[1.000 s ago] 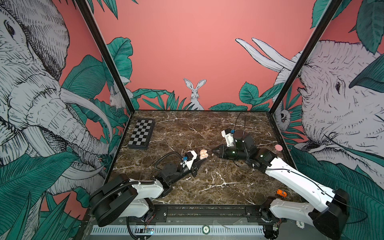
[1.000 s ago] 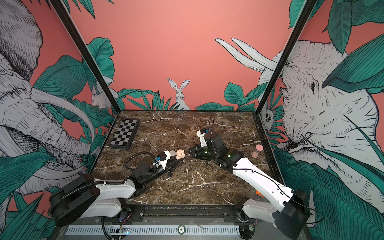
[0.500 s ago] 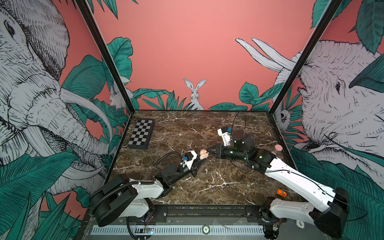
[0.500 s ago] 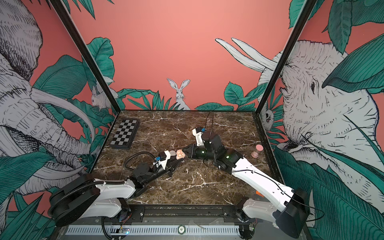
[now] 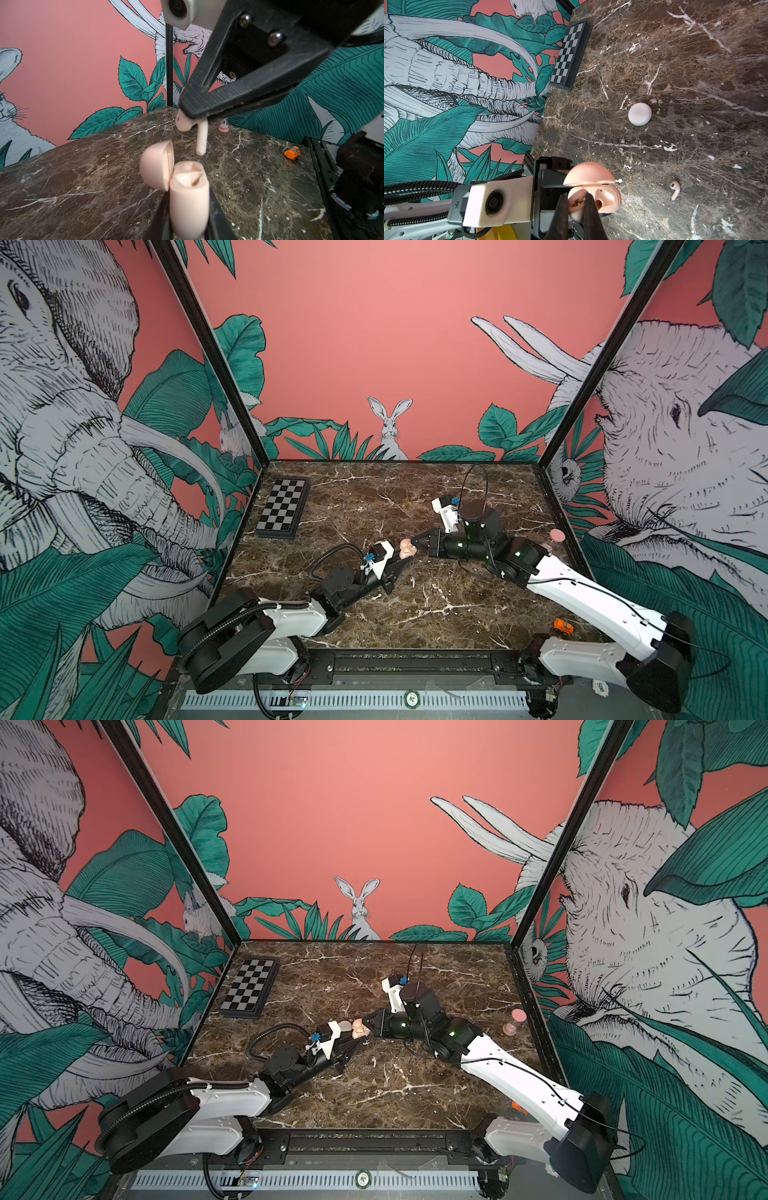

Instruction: Insert the wireless bluetooth earbuds into the charging case

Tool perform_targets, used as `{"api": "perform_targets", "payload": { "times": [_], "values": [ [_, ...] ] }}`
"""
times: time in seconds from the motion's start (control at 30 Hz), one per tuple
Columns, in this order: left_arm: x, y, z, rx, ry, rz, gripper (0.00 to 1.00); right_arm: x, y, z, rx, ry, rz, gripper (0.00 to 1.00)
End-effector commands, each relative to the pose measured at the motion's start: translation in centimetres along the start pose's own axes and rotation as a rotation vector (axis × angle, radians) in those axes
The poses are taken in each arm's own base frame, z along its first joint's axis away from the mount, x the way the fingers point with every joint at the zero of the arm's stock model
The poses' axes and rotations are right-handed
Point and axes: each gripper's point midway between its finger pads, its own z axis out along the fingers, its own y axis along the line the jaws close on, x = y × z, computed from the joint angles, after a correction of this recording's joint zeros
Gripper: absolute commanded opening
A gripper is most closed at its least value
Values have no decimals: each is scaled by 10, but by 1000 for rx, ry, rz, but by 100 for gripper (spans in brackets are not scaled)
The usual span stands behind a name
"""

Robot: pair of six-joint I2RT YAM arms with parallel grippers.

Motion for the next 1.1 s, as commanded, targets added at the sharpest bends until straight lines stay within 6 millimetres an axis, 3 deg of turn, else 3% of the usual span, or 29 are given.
{"api": "perform_targets", "payload": {
  "times": [0.0,1.07],
  "values": [
    [-25,-4,1,19,-80,16,0,-8,7,0,-20,-36,-21,7],
    [-30,-5,1,22,-89,15,0,0,0,8,-12,-22,-39,6]
  ]
}}
